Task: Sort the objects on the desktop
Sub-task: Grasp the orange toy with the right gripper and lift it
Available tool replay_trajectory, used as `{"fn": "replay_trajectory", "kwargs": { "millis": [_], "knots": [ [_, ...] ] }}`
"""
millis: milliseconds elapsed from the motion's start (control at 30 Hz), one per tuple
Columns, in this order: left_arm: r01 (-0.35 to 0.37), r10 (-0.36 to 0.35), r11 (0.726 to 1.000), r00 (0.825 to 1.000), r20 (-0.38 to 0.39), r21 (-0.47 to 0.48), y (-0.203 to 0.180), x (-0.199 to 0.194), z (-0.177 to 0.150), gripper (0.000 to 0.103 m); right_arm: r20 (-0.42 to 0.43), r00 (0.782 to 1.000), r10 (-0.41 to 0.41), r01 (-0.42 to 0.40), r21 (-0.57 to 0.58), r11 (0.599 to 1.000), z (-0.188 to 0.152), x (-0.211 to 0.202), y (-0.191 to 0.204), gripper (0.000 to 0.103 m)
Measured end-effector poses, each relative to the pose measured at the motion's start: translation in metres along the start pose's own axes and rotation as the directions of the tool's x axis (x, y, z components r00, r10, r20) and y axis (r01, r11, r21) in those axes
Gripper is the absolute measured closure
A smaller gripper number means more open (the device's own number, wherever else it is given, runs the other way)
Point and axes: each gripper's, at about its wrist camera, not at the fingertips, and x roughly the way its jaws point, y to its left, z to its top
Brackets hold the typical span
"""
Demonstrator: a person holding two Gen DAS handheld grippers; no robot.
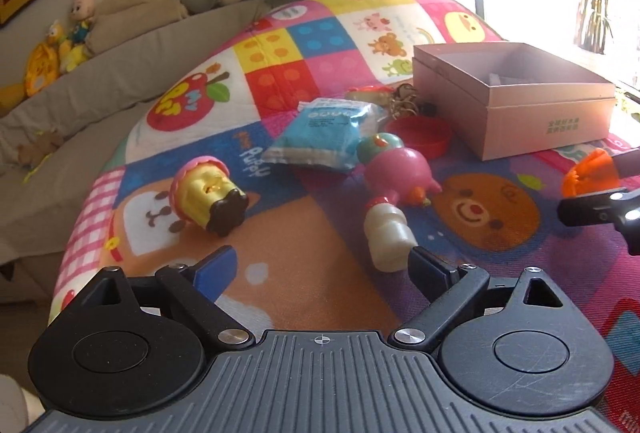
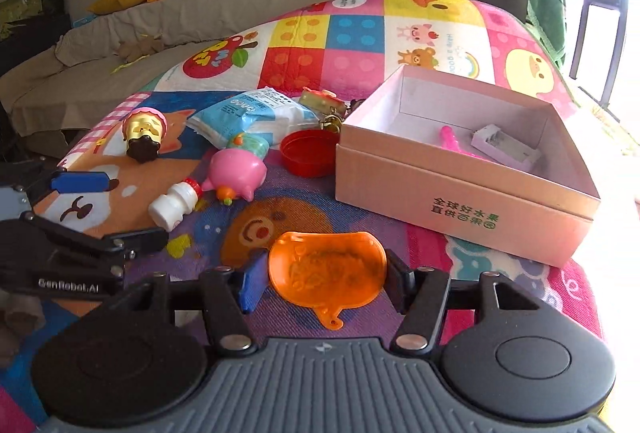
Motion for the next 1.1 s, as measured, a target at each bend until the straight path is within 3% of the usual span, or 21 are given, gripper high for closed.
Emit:
{"fn": "replay_trajectory", "kwargs": {
  "millis": [200,300,367,467,533,633,767,900,1100],
  "knots": [
    [-0.159,0.16,0.987,0.987,-0.031,0.035,0.02,0.014,0.0,0.006,-0.012,0.999,-0.042,0.042,0.068,0.997,-0.021,-0.009,-0.013,0.044],
    [-0.181,0.181,0.983,0.981,-0.063,0.001,0.033,0.015,-0.001,0.006,0.001,0.998,-0.057,0.057,0.075,0.996,-0.024,-0.007,-0.012,0.044],
    [-0.159,0.155,0.986,0.985,-0.079,-0.047,0.039,0.011,0.0,0.006,0.0,0.998,-0.064,0.063,0.078,0.995,-0.026,-0.006,-0.011,0.044],
    [-0.001,-0.022,0.976,0.995,-0.102,-0.219,0.043,-0.001,0.004,0.006,0.006,0.998,-0.063,0.062,0.086,0.994,-0.026,-0.007,-0.012,0.044],
    [0.105,-0.142,0.949,0.984,-0.105,-0.296,0.037,-0.004,0.005,0.006,0.01,0.998,-0.06,0.059,0.094,0.994,-0.027,-0.007,-0.013,0.044],
    [0.187,-0.228,0.933,0.968,-0.104,-0.307,0.016,0.001,0.011,0.006,0.015,0.998,-0.056,0.055,0.104,0.993,-0.027,-0.007,-0.014,0.044],
    [0.179,-0.214,0.943,0.972,-0.098,-0.282,-0.002,0.02,0.023,0.006,0.023,0.998,-0.059,0.056,0.112,0.992,-0.027,-0.008,-0.015,0.044],
    [0.181,-0.221,0.935,0.97,-0.101,-0.304,0.0,0.038,0.031,0.015,0.027,0.998,-0.061,0.058,0.111,0.992,-0.027,-0.009,-0.015,0.043],
    [0.14,-0.175,0.947,0.979,-0.101,-0.29,0.006,0.035,0.029,0.017,0.03,0.997,-0.065,0.062,0.109,0.992,-0.027,-0.009,-0.014,0.029]
  ]
}}
